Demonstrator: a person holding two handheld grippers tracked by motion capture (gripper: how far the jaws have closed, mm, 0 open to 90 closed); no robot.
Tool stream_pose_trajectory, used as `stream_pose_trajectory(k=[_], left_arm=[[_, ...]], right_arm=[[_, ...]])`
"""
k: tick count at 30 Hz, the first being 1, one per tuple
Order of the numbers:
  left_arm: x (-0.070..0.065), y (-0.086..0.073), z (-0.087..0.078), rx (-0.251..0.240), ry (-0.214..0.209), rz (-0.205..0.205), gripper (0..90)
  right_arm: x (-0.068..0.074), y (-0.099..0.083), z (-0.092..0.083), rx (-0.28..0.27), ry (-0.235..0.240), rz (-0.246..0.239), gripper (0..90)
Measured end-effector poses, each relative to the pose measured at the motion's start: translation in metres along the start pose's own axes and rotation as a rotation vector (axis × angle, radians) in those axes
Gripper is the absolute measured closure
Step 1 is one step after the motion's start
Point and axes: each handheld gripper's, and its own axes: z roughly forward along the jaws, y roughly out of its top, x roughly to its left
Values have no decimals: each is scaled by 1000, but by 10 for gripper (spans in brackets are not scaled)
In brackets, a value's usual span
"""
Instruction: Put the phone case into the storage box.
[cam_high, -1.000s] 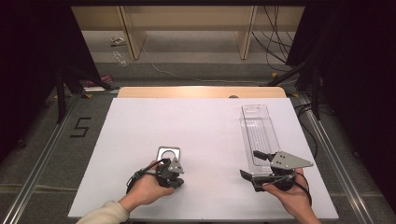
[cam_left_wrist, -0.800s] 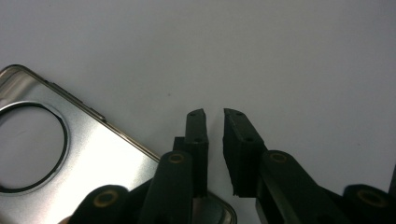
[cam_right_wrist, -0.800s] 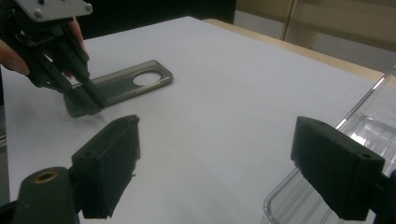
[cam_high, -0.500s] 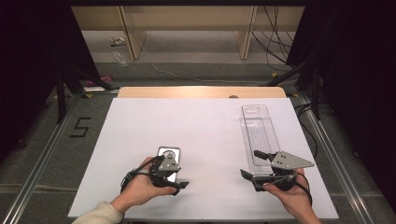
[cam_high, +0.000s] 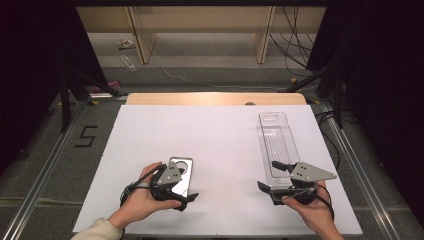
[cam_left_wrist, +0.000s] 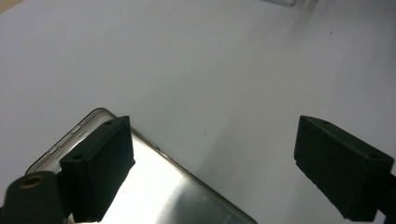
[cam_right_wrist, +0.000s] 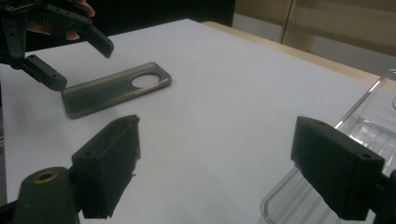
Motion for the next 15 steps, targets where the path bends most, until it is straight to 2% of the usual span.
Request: stream_pose_trajectory(k=[3, 4, 5, 7, 8, 9, 10, 12, 13, 14, 15], left_arm=[[3, -2, -4, 6, 6, 7, 117], [6, -3, -7, 13, -1, 36, 135], [6, -3, -7, 13, -1, 36, 158], [8, -6, -12, 41, -36, 76, 156], [8, -6, -12, 41, -36, 76, 156], [9, -8, -13, 76, -43, 113, 156], [10, -9, -14, 100, -45, 132, 157], [10, -11, -13, 147, -55, 162, 159], [10, -11, -13, 147, -55, 162, 162], [10, -12, -12, 198, -80, 192, 169], [11, -13, -12, 208, -85, 207, 175]], right_arm=[[0, 0, 0, 1, -1, 0, 167], [0, 0, 0, 2, -2, -3, 167], [0, 0, 0, 2, -2, -3, 167], [0, 0, 1, 3, -2, -2, 167], [0, 0, 1, 3, -2, -2, 167], [0, 0, 1, 4, -1, -1, 167], [0, 0, 1, 4, -1, -1, 167], [1, 0, 2, 7, -1, 0, 166], [1, 0, 2, 8, -1, -1, 167], [1, 0, 2, 8, -1, -2, 167], [1, 0, 2, 8, -2, -1, 167]])
